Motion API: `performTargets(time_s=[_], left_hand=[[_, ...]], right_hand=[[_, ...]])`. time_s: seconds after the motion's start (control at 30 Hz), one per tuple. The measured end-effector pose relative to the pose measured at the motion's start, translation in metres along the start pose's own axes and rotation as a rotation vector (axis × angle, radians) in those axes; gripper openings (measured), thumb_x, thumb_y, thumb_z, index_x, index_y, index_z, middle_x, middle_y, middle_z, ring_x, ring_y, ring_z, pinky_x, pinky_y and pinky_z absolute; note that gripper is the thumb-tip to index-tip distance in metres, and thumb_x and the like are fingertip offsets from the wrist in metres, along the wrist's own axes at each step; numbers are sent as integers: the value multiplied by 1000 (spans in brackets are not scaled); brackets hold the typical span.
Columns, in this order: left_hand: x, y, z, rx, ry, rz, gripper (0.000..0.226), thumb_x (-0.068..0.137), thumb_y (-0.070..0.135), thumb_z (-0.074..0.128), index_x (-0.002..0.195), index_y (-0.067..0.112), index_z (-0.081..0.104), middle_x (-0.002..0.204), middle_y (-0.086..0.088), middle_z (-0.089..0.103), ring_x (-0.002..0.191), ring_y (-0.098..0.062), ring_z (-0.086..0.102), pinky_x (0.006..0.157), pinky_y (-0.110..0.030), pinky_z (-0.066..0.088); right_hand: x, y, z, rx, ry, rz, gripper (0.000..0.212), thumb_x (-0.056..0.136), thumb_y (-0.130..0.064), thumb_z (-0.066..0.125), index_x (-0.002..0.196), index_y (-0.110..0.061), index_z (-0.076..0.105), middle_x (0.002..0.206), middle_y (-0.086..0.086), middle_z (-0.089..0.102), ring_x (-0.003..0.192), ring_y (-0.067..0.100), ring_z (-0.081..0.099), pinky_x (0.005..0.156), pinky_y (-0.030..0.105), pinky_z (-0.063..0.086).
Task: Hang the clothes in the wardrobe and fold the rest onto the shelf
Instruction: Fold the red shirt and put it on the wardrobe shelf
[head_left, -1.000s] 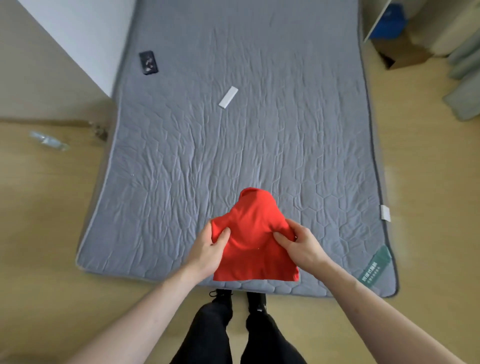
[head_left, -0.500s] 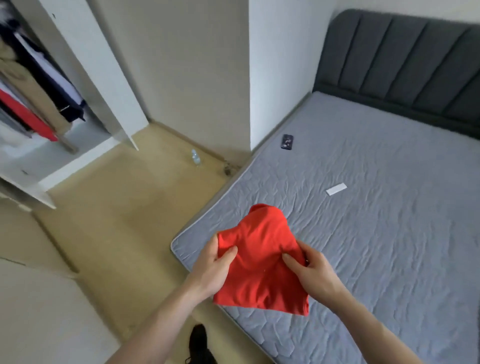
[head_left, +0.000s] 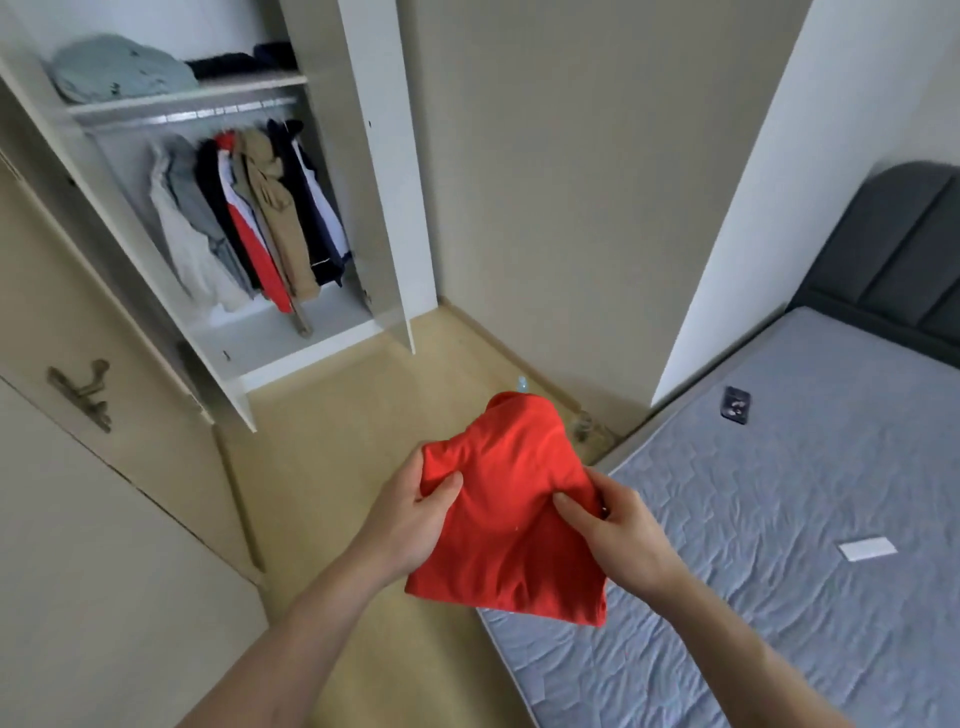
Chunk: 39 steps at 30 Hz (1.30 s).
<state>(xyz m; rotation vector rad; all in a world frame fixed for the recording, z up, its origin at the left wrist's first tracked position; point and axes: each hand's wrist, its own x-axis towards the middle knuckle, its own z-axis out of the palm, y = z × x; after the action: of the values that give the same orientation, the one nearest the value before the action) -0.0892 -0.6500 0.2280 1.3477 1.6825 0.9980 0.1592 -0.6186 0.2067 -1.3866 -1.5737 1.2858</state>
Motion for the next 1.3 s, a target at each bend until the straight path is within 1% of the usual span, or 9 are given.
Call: performTargets(time_s=[0.17, 0.37, 0.47, 0.63, 0.77, 0.83, 0.97, 1.13, 1.3], left_hand=[[62, 9, -65, -19, 35, 36, 12, 101, 24, 61, 112, 27, 65, 108, 13, 73, 101, 1, 66, 94, -29, 50], [154, 21, -118, -22, 98, 55, 10, 102, 27, 60, 110, 32, 64, 107, 15, 72, 100, 1, 66, 94, -30, 50], [208, 32, -144, -6, 150, 67, 12, 101, 28, 61, 111, 32, 64, 108, 16, 72, 102, -1, 66, 95, -32, 50], [287, 60, -191, -26, 265, 61, 12, 101, 27, 61, 109, 35, 65, 105, 17, 72, 96, 4, 66, 90, -29, 49], [337, 73, -233, -40, 359, 68, 15, 101, 28, 62, 114, 35, 66, 110, 13, 73, 106, -10, 67, 102, -41, 51], [357, 76, -254, -53, 398, 69, 15, 102, 29, 62, 114, 36, 65, 112, 12, 73, 109, -13, 67, 105, -45, 50], [398, 79, -295, -49, 445, 78, 14, 102, 32, 61, 116, 35, 64, 113, 11, 73, 110, -15, 67, 107, -49, 50], [457, 78, -350, -32, 468, 115, 17, 103, 30, 60, 119, 32, 64, 115, 9, 72, 109, -16, 67, 106, -48, 50], [527, 66, -418, -34, 484, 142, 16, 102, 30, 61, 117, 34, 64, 113, 9, 73, 106, -15, 69, 104, -47, 52]], right_hand=[[71, -51, 37, -1, -17, -65, 30, 82, -52, 68, 104, -33, 74, 96, -6, 78, 96, 19, 74, 91, 51, 58], [183, -98, 60, 12, -94, -142, 14, 98, -26, 69, 110, -26, 75, 102, -7, 79, 101, 13, 74, 95, 45, 57], [247, -122, 74, 26, -111, -178, 10, 98, -24, 68, 105, -23, 75, 98, -5, 79, 95, 13, 74, 90, 43, 59], [352, -172, 94, 60, -194, -227, 15, 99, -29, 67, 112, -28, 74, 105, -9, 78, 101, 13, 74, 96, 46, 57], [424, -221, 113, 54, -289, -283, 16, 100, -29, 66, 114, -27, 74, 105, -9, 78, 98, 12, 75, 95, 45, 59], [453, -242, 125, 35, -327, -312, 18, 99, -33, 66, 115, -28, 73, 105, -10, 78, 97, 11, 75, 94, 43, 59], [508, -275, 153, -21, -365, -357, 34, 87, -58, 65, 116, -42, 70, 107, -18, 77, 99, 8, 74, 94, 42, 59], [571, -317, 195, 44, -373, -369, 20, 99, -34, 66, 117, -28, 72, 103, -13, 78, 94, 8, 75, 94, 38, 60], [640, -357, 246, 39, -359, -404, 18, 100, -30, 65, 115, -24, 73, 105, -9, 78, 96, 11, 75, 92, 37, 60]])
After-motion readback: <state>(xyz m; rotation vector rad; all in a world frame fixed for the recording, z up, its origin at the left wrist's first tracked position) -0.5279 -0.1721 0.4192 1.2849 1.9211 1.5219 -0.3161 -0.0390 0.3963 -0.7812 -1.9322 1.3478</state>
